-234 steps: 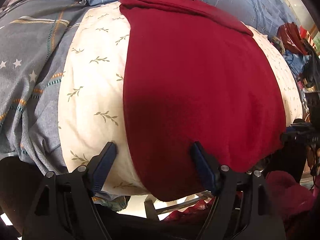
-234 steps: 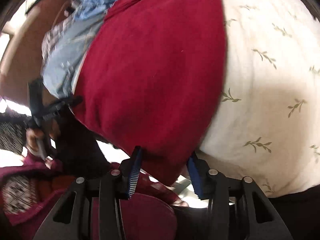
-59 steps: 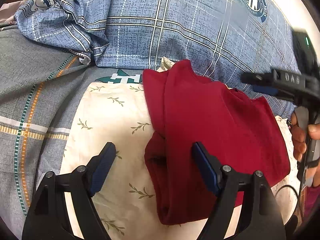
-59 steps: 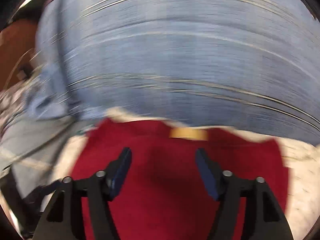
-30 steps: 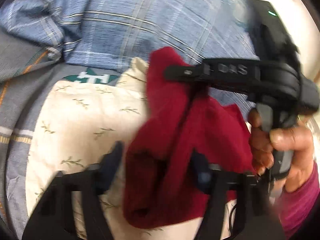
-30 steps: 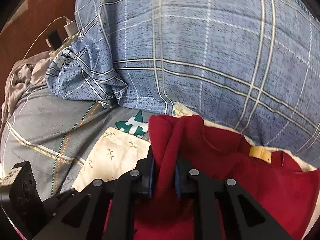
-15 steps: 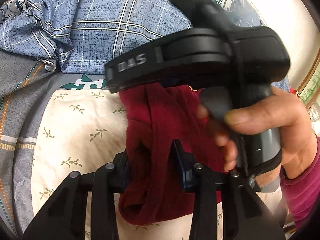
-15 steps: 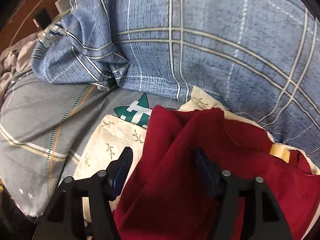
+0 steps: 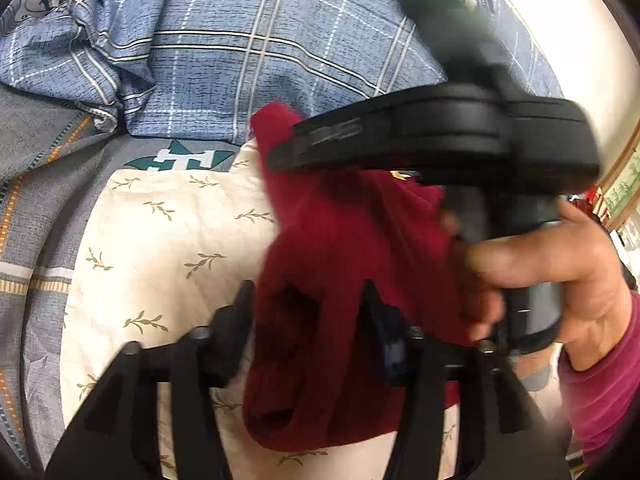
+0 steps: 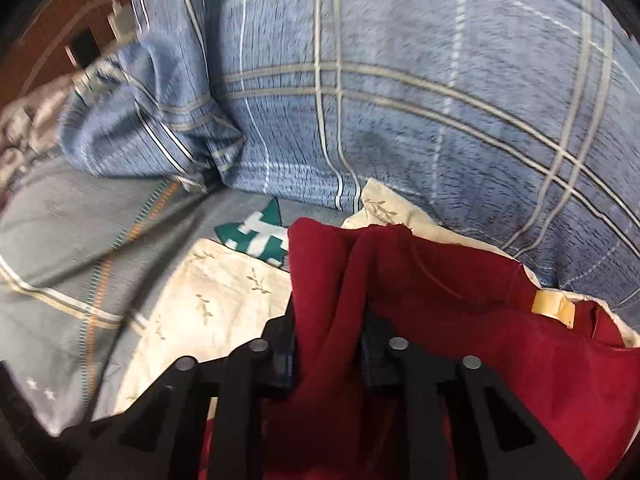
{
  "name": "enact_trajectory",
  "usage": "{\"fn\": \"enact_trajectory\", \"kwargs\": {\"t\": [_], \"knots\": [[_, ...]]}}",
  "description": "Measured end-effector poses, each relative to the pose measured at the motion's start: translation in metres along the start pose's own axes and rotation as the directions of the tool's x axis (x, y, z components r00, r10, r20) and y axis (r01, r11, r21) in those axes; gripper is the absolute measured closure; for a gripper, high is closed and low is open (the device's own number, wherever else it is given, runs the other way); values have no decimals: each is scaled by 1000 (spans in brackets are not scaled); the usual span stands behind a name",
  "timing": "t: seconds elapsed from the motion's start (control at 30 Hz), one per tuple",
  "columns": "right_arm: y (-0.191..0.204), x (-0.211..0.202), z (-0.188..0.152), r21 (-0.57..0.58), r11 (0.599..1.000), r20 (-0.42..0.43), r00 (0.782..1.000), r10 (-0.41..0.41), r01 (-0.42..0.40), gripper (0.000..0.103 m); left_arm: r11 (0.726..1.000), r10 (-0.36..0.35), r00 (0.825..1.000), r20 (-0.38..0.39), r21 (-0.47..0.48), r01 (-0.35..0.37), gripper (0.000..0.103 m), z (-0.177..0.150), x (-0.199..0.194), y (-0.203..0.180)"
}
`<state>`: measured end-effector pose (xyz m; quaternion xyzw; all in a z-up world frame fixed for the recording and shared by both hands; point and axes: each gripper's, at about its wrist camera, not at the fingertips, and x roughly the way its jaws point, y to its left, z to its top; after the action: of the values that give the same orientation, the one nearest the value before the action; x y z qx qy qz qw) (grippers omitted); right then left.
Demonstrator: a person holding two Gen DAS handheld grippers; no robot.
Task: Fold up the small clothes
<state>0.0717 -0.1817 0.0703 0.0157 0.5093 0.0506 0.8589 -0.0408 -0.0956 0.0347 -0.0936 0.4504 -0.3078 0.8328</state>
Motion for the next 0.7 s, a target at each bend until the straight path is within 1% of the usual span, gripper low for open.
{"fn": "enact_trajectory", "kwargs": {"t": [0.03, 0.13, 0.17, 0.2, 0.23, 0.27, 0.33, 0.4, 0.47, 0.53, 0.6, 0.7], "knots": [[-4, -6, 0, 14, 1000, 13, 1000, 21, -21, 83, 1000, 3, 1000, 2, -12, -3, 39, -1, 1, 1], [-14, -18, -1, 47, 997, 36, 997, 66, -68, 84, 999, -8, 1000, -4, -31, 7, 38, -2, 4, 2], [-17, -22, -2, 59, 995, 44, 996, 80, -82, 85, 1000, -8, 1000, -2, -25, 8, 44, -2, 4, -1], [-20, -25, -4, 68, 993, 54, 994, 92, -95, 85, 1000, -18, 1000, -1, -16, 18, 52, -3, 2, -3], [-22, -27, -5, 72, 992, 60, 993, 97, -102, 86, 999, -33, 999, -4, -6, 33, 71, -2, 2, -6], [-25, -32, -6, 80, 991, 70, 992, 104, -110, 86, 999, -40, 999, -6, 7, 40, 79, -3, 1, -11], [-32, -45, -10, 96, 987, 93, 989, 117, -126, 87, 999, -19, 999, 27, 45, 18, 85, -4, -8, -26], [-39, -60, -13, 107, 984, 119, 985, 128, -141, 87, 998, -19, 999, 51, 68, 15, 86, -4, -17, -40], [-46, -79, -16, 113, 981, 148, 979, 139, -156, 87, 996, -34, 998, 61, 81, 29, 87, -1, -24, -53], [-54, -101, -20, 106, 982, 181, 975, 132, -153, 88, 992, -42, 997, 65, 119, 34, 87, 3, -28, -72], [-62, -114, -25, 107, 984, 198, 973, 117, -140, 88, 988, -53, 997, 53, 149, 45, 87, 10, -30, -96], [-89, -147, -38, 129, 987, 234, 970, 64, -96, 88, 976, -94, 995, 35, 202, 85, 87, 16, -30, -131]]}}
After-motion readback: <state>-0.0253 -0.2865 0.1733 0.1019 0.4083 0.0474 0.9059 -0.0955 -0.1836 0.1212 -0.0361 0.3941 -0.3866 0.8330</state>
